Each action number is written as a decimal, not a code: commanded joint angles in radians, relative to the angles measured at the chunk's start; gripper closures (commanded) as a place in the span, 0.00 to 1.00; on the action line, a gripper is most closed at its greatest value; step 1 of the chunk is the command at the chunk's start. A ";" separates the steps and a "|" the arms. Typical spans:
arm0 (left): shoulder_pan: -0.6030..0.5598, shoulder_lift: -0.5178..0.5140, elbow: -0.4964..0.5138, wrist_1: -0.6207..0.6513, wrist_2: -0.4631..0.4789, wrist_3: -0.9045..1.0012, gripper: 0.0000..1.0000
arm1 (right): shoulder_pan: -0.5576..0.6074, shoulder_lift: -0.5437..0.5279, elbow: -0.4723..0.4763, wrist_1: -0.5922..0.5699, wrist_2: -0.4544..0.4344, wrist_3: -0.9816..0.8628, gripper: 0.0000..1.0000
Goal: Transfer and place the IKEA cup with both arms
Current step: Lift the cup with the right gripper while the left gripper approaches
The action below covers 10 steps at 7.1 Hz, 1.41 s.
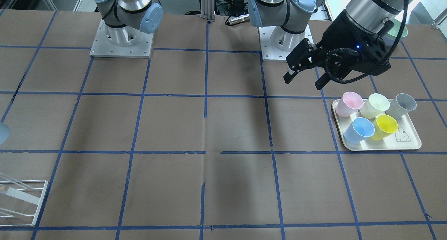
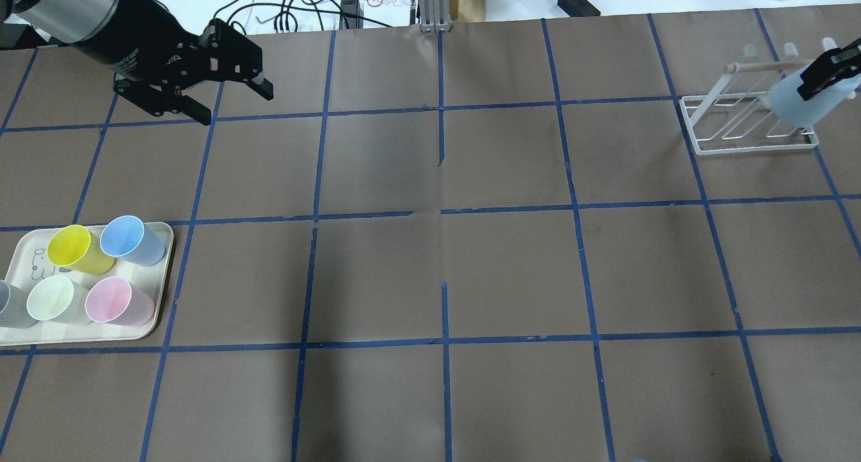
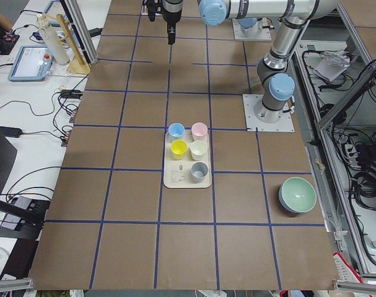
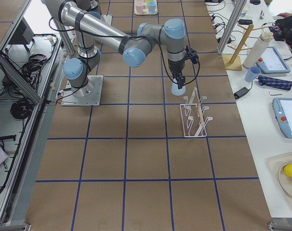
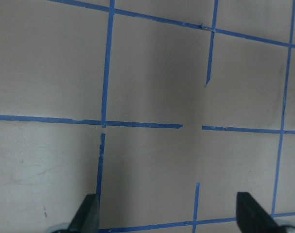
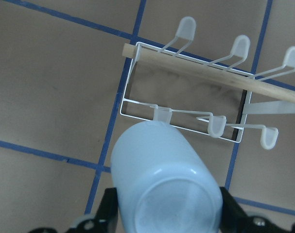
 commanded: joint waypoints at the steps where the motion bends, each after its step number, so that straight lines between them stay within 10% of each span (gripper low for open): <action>1: 0.023 0.000 -0.025 -0.005 -0.104 0.008 0.00 | 0.015 -0.088 0.002 0.203 0.183 0.010 0.72; 3: 0.064 -0.003 -0.056 -0.004 -0.295 0.027 0.00 | 0.122 -0.089 0.003 0.249 0.253 0.184 0.73; 7: 0.081 -0.035 -0.116 0.032 -0.664 0.027 0.00 | 0.486 -0.073 0.005 0.154 0.114 0.650 0.74; 10: 0.075 -0.050 -0.117 0.032 -0.833 0.027 0.00 | 0.539 -0.082 0.002 0.160 0.473 0.778 0.74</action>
